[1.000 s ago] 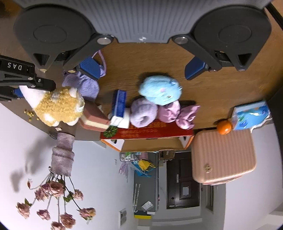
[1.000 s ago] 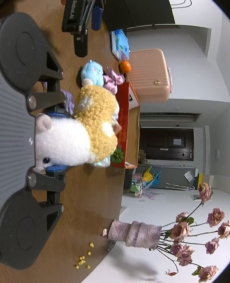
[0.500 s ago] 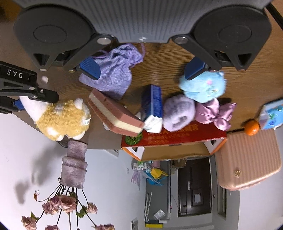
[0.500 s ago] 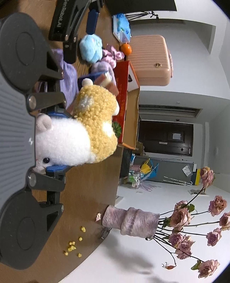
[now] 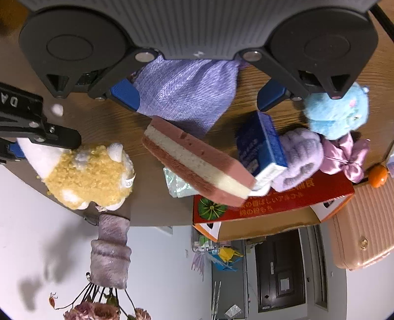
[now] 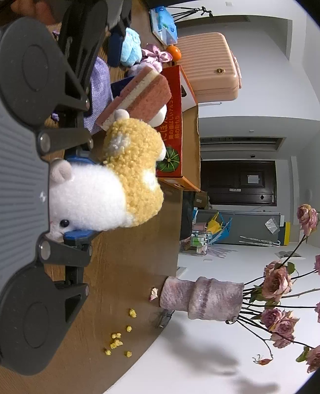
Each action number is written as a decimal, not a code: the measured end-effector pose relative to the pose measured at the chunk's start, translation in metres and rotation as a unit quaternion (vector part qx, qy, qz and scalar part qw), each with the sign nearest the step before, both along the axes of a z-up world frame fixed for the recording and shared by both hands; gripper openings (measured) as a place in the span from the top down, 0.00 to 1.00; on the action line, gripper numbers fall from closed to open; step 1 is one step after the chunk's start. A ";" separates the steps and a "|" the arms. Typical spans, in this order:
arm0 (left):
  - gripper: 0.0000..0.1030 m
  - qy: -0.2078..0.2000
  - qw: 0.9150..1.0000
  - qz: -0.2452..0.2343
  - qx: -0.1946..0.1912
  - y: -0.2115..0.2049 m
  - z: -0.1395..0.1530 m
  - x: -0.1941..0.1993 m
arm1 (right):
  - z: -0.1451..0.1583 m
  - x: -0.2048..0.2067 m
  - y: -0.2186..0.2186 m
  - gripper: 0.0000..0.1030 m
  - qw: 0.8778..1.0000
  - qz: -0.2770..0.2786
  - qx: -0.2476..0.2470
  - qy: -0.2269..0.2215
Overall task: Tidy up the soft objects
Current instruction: 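Grasp the purple drawstring pouch with the left gripper while the right gripper lifts the plush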
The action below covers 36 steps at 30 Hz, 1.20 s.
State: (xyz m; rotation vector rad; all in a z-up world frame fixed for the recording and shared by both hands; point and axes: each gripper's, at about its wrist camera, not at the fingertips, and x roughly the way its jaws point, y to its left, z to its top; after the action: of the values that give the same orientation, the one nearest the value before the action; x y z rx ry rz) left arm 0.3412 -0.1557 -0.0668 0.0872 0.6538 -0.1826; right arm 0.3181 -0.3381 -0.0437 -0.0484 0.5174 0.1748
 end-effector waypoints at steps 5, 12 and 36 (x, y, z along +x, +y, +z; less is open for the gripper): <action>0.04 0.011 1.000 -0.001 -0.002 -0.004 -0.008 0.009 | -0.002 0.002 0.001 0.55 1.000 0.000 0.006 0.005; 0.51 0.036 0.998 -0.029 -0.045 0.005 -0.013 0.015 | -0.006 0.003 0.003 0.55 1.000 -0.006 0.014 0.006; 0.63 -0.038 0.995 -0.052 -0.082 0.076 0.027 -0.059 | -0.005 -0.026 0.042 0.54 0.996 -0.064 0.053 -0.024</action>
State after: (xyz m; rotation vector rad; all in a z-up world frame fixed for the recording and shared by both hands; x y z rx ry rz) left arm 0.2822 -0.0801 -0.0398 -0.0295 0.5571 -0.3312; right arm 0.2920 -0.2964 -0.0485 0.0836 0.4620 0.0758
